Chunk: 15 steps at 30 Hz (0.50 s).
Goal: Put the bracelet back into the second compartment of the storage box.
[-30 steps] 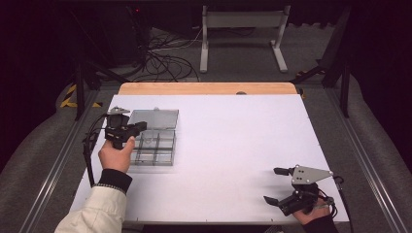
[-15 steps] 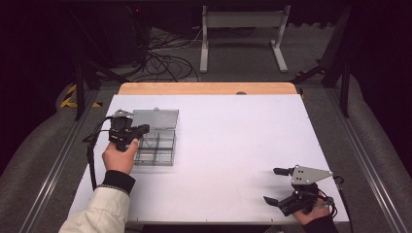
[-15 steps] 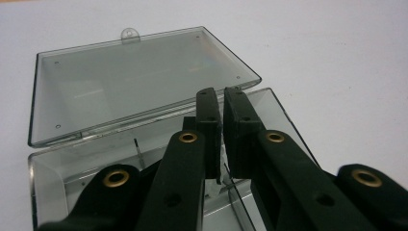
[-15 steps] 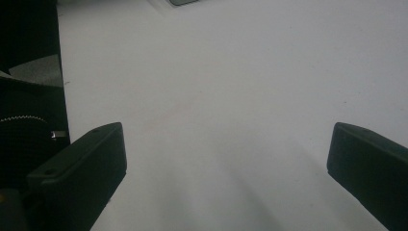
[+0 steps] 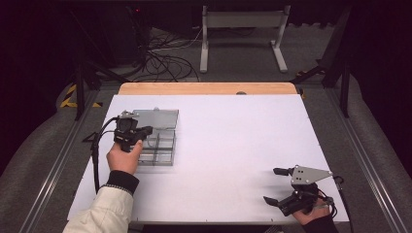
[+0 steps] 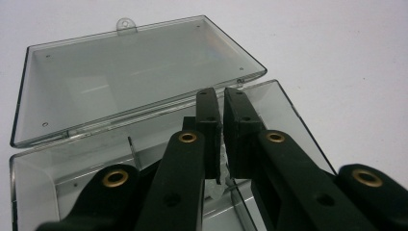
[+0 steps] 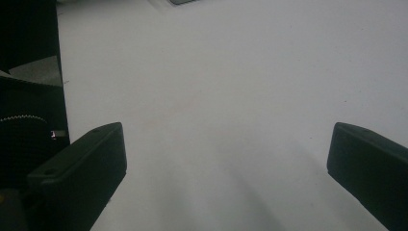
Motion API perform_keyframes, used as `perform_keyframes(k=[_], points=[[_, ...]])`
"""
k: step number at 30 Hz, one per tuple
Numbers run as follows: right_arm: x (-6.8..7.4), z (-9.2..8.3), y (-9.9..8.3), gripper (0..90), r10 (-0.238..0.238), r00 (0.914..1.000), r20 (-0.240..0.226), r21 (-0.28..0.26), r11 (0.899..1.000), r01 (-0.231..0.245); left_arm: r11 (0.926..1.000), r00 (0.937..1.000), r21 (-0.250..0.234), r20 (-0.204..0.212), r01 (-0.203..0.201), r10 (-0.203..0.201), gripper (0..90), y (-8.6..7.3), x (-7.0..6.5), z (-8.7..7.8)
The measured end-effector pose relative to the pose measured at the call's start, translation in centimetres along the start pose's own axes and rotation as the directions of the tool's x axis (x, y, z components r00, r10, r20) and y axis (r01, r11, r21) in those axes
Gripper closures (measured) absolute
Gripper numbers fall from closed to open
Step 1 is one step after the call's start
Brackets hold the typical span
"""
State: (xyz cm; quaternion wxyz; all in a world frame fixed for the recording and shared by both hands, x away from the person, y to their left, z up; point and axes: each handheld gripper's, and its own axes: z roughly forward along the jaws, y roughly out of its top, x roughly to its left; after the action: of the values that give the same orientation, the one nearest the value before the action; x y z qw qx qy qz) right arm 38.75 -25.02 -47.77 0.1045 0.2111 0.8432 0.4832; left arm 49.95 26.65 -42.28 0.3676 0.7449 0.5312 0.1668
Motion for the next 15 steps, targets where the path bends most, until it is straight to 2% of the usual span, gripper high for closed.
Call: perform_keyframes(k=[11, 15], points=[[-0.02, -0.01, -0.01, 0.5, 0.001, 1.0000, 0.000, 0.001, 1.000, -0.001, 0.9997, 0.9991, 0.025, -0.042, 0.004, -0.003, 84.0, -0.14, 0.34, 0.76], [-0.03, 0.01, -0.03, 0.5, 0.003, 1.0000, -0.002, 0.000, 1.000, -0.003, 0.9996, 0.9982, 0.024, -0.058, -0.015, 0.016, 75.4, -0.14, 0.18, 0.66]])
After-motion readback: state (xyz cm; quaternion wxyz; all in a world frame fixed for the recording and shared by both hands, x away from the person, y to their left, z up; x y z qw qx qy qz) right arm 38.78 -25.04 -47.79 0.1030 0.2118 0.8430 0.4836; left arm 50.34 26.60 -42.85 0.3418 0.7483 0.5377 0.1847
